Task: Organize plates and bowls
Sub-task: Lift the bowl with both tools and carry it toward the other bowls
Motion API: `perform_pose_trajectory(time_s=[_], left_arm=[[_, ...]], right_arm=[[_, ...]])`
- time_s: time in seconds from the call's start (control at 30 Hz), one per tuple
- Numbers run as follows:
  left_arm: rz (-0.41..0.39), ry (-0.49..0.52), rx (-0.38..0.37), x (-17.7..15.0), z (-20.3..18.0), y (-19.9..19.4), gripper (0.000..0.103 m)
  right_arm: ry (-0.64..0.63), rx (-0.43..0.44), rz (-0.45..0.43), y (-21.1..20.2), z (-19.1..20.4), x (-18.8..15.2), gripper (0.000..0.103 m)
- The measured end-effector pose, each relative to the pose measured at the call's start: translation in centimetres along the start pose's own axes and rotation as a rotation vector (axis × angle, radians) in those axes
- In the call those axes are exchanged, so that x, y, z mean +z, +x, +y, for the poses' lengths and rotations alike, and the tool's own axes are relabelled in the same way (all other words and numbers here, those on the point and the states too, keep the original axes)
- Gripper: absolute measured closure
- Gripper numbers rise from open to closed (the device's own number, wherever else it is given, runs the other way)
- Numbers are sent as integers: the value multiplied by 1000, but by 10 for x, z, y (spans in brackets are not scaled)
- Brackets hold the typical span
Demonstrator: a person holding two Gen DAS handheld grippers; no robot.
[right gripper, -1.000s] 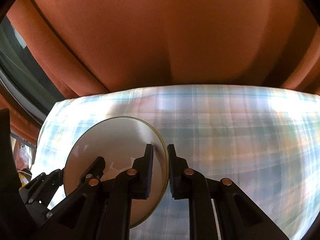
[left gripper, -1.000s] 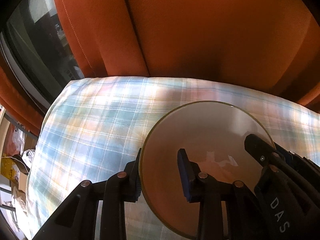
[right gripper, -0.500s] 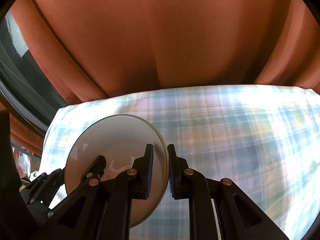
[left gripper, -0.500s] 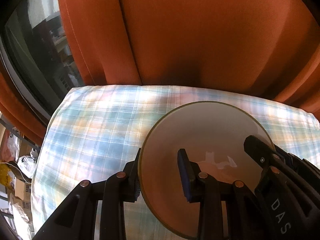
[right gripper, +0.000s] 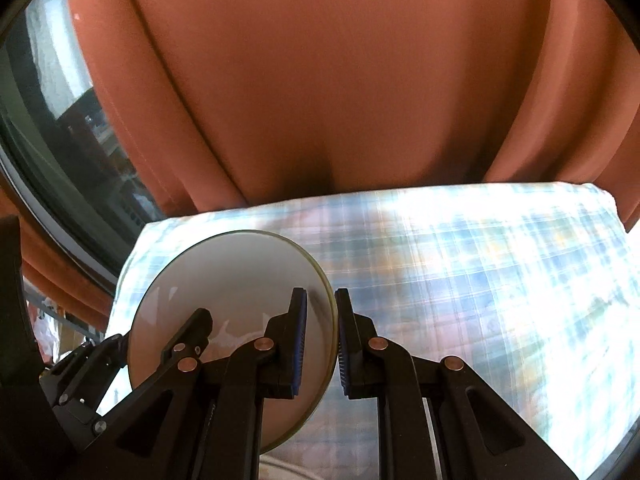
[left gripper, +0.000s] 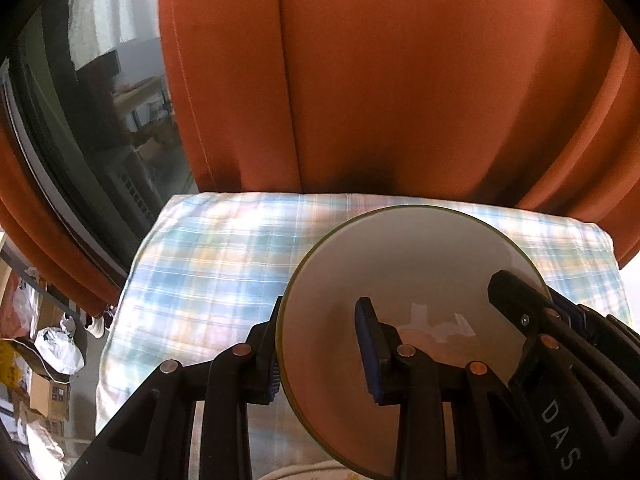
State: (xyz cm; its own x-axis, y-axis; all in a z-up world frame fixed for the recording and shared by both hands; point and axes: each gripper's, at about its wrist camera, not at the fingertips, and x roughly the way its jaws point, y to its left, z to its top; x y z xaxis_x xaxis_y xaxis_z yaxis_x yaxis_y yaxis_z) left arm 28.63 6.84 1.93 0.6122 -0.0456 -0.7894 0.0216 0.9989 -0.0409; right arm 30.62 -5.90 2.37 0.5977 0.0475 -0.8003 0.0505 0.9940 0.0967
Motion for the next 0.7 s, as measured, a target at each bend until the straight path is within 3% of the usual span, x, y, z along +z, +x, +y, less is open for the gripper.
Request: perform_pose_trajectory(time_s=[0.37,0.7], left_arm=[[-36,48,-69,-17,9,-39,72],[-29,89,-115,-47,-14,-61,72]], right_arm=[[17,-60,-59,-52,18,-23,86],[74,-111,-66,-88,-2,-57,86]])
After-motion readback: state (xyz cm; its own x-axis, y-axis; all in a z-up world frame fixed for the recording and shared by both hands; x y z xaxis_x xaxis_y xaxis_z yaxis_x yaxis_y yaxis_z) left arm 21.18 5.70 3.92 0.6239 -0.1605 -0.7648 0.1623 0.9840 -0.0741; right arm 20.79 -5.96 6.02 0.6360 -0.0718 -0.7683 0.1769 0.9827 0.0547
